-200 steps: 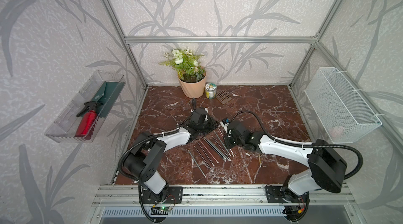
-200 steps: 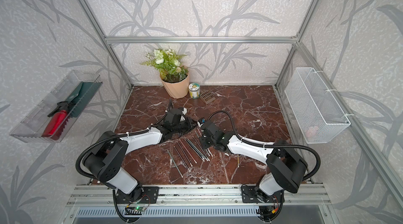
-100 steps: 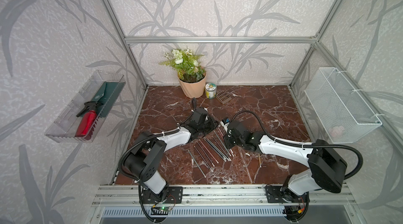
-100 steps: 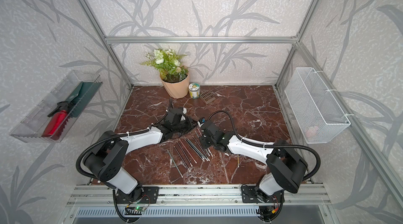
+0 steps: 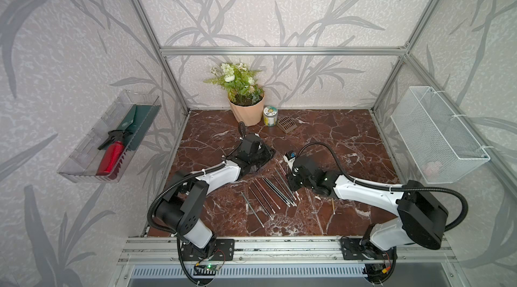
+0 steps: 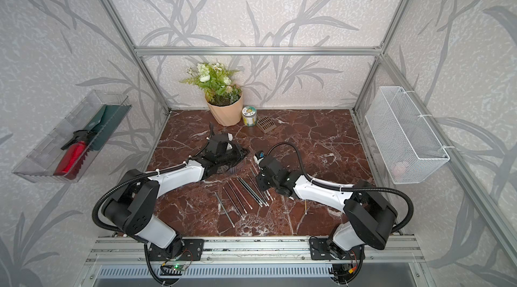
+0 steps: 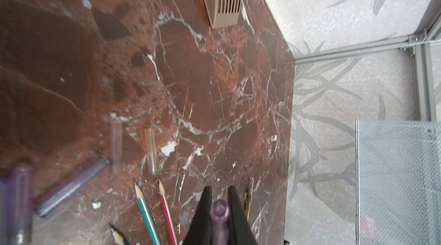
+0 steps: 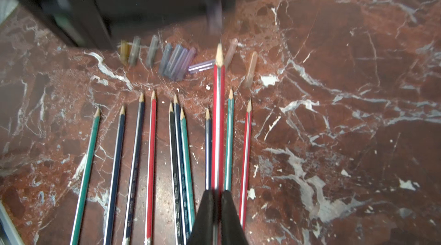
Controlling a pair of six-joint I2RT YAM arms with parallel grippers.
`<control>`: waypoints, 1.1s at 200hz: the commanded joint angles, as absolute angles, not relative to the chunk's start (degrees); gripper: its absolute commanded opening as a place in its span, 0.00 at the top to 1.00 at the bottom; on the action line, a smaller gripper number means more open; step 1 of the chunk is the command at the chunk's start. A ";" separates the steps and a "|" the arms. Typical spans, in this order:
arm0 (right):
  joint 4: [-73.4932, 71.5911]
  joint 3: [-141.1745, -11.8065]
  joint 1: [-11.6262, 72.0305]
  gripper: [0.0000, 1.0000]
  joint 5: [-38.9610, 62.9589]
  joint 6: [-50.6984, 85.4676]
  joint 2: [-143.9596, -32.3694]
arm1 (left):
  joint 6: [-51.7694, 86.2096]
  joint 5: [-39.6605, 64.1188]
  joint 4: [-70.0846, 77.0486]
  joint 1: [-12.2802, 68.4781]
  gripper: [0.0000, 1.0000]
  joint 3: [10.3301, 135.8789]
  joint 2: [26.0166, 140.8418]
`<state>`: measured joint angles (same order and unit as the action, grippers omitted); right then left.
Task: Remove the protective cover of the pencils
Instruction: Remove the protective sleeve from the pencil, then place the pencil at the center of the board.
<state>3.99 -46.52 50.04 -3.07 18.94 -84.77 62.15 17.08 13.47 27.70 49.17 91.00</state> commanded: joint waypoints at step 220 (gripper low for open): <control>6.04 -45.53 43.51 1.00 -4.34 23.83 -95.22 | 58.01 12.87 5.95 26.43 1.00 52.73 87.43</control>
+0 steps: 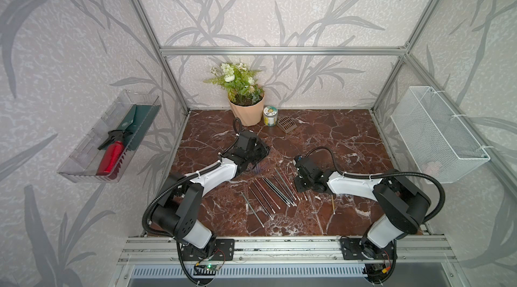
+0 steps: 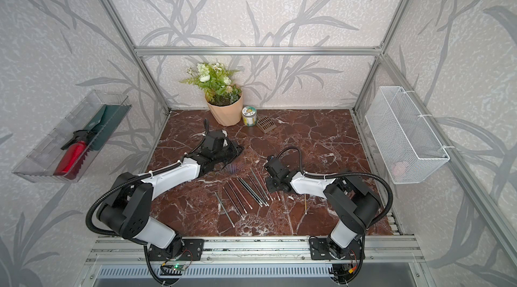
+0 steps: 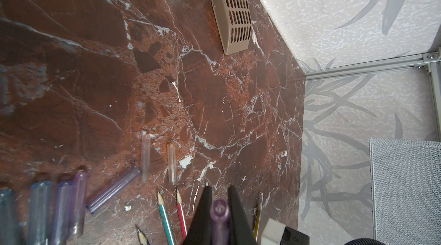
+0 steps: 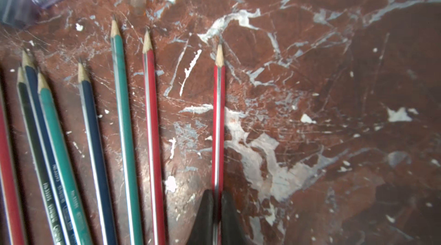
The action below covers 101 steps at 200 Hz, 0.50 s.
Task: Remove the protective cover of the pencils
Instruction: Place the pencil at the center of the board.
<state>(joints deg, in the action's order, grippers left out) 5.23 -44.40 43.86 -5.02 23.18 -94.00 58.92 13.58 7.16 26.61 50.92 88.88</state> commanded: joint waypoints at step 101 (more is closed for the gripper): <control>6.67 -46.06 43.07 0.94 -3.96 23.75 -95.08 | 57.86 12.75 5.31 27.18 1.00 52.99 89.30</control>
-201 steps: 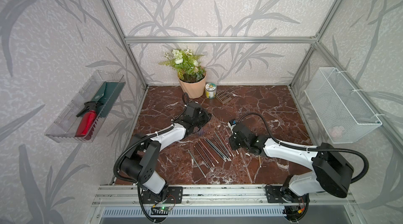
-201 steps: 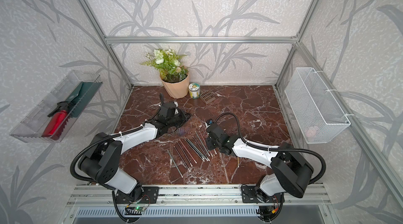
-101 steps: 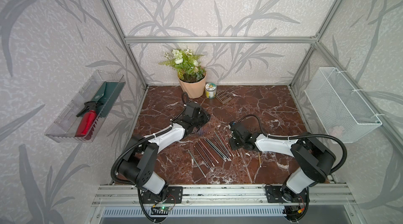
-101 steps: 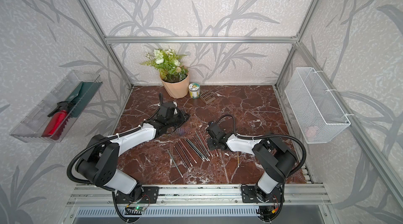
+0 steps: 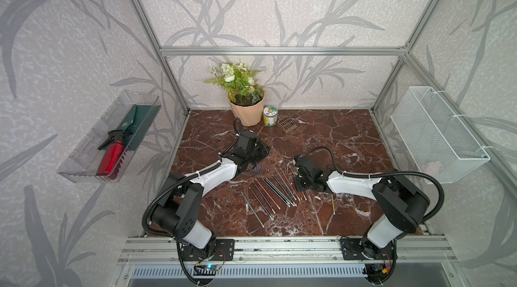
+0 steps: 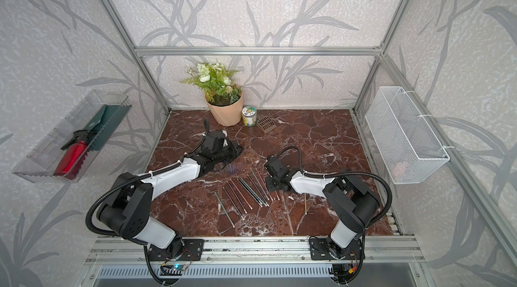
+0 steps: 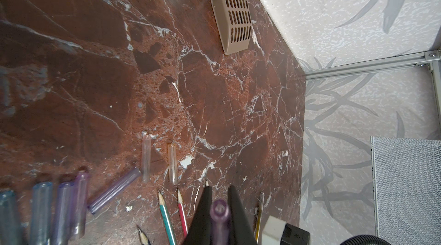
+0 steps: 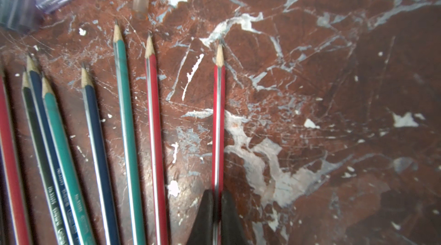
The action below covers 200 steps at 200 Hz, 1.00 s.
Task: Remove the protective cover of the pencils
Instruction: Place the pencil at the center of the board, then place the protective sleeve at the center of the board.
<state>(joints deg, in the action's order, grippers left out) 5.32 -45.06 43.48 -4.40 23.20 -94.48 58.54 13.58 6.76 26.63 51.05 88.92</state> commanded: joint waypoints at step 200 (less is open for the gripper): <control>7.12 -41.93 42.47 0.75 -6.16 24.94 -84.68 | 56.88 9.29 -5.42 34.29 1.00 68.83 110.99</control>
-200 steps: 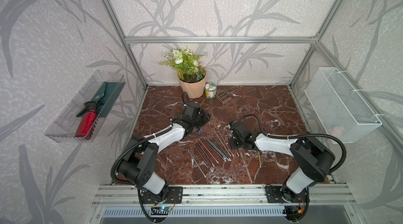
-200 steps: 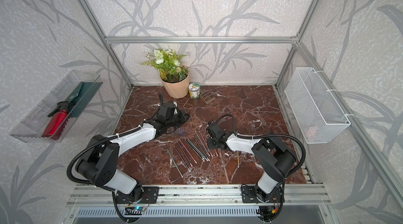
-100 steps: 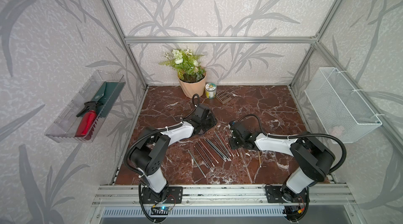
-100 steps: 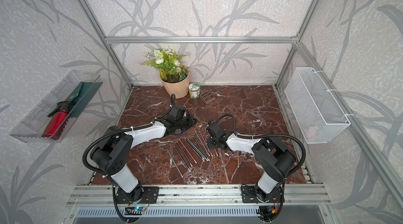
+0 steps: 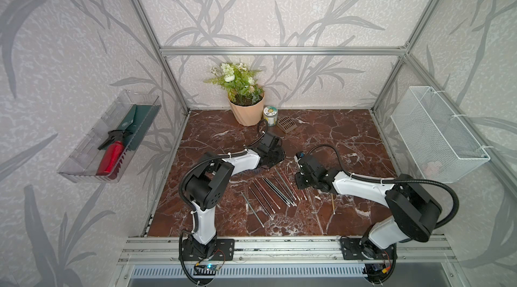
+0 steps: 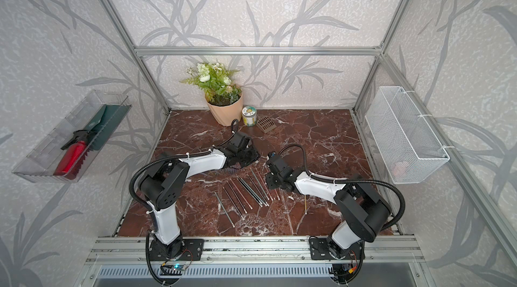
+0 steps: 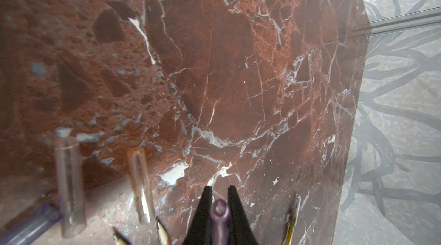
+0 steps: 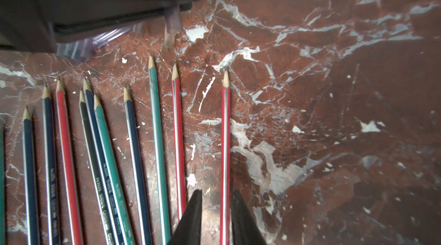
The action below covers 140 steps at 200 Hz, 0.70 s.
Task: Remove the protective cover of the pencils
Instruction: Place the protective sleeve at the center of the board.
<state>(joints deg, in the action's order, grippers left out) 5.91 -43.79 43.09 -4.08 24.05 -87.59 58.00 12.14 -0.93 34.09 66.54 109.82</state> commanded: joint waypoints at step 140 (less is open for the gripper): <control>19.89 -23.86 24.41 0.59 -17.64 44.91 -53.61 | 55.32 7.87 -14.26 34.33 0.94 75.44 116.76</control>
<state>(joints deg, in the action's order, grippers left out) 12.56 -23.49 24.64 -14.17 40.12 -56.42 56.12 8.86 -11.38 34.13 73.17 115.33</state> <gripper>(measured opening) 0.412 0.115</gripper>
